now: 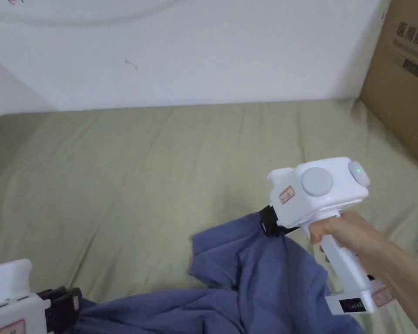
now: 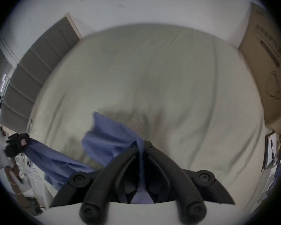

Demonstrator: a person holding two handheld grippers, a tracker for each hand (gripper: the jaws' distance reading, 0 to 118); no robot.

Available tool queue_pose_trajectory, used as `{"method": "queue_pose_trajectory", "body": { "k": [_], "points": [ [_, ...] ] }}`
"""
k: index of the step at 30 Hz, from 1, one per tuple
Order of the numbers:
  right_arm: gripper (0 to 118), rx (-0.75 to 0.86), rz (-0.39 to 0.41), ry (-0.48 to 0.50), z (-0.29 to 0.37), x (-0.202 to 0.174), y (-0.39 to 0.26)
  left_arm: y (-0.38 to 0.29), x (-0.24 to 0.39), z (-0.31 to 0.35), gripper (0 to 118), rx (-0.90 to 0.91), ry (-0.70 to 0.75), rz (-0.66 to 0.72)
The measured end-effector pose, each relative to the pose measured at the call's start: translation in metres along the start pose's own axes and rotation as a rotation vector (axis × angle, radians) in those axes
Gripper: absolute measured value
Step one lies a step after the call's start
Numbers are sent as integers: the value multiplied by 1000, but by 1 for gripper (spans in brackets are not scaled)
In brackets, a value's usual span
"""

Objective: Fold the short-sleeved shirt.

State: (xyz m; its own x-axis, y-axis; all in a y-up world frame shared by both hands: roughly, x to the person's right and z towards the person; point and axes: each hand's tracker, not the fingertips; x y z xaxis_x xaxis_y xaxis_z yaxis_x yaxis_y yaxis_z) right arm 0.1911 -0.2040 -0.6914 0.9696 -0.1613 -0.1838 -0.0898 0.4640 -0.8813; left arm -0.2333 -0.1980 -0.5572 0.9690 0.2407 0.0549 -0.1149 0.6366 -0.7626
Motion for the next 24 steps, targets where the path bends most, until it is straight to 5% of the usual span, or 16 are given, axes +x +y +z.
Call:
{"method": "queue_pose_trajectory", "body": {
  "k": [14, 24],
  "points": [
    [1, 418, -86, -82, 291, 16, -24, 62, 13, 144, 6, 287, 74, -107],
    [1, 548, -136, -68, 383, 40, -64, 84, 16, 220, 6, 434, 107, -130]
  ]
}}
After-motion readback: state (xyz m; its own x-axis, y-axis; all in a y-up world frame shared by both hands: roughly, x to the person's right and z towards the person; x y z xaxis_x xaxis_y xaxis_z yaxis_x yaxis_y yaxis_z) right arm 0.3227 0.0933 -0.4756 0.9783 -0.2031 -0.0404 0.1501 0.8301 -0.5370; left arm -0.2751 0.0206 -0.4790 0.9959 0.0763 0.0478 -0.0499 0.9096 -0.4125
